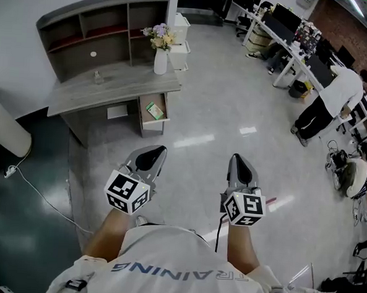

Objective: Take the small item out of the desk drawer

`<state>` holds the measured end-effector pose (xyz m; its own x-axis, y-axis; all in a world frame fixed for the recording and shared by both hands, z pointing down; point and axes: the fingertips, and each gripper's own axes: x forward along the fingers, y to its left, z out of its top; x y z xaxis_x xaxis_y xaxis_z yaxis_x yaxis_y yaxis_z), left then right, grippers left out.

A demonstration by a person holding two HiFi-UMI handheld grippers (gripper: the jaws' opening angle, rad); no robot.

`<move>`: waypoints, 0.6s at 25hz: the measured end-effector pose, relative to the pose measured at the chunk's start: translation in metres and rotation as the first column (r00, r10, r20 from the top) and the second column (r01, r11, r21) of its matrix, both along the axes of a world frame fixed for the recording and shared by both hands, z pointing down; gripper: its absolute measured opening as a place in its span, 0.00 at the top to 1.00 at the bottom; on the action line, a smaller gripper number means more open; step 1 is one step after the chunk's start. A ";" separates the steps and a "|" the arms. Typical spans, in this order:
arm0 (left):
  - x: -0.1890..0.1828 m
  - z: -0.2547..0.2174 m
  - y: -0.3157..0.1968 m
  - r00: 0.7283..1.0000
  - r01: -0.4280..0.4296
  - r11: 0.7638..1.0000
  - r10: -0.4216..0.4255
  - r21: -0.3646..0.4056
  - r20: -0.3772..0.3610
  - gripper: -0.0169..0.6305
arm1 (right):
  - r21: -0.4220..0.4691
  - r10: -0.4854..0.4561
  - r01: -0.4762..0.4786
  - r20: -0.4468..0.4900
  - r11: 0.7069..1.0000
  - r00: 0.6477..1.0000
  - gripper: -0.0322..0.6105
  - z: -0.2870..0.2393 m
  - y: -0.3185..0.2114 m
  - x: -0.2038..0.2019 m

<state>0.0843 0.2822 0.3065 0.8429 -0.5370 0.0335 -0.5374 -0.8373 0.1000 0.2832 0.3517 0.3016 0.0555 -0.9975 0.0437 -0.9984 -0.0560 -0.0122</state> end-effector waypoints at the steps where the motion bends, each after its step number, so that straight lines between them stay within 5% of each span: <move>1: 0.000 0.001 0.001 1.000 -0.001 1.000 0.001 -0.001 0.001 0.98 | -0.002 -0.002 0.002 -0.001 1.000 1.000 0.92 0.001 0.000 -0.001; 15: -0.057 0.010 -0.017 1.000 0.018 1.000 -0.018 -0.006 0.010 0.98 | -0.002 -0.047 0.047 0.069 0.999 0.996 0.92 0.017 -0.034 -0.059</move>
<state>0.0275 0.2652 0.3167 0.8326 -0.5520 0.0448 -0.5536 -0.8268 0.0997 0.2247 0.3174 0.3181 0.0051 -0.9988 0.0491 -0.9967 -0.0090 -0.0812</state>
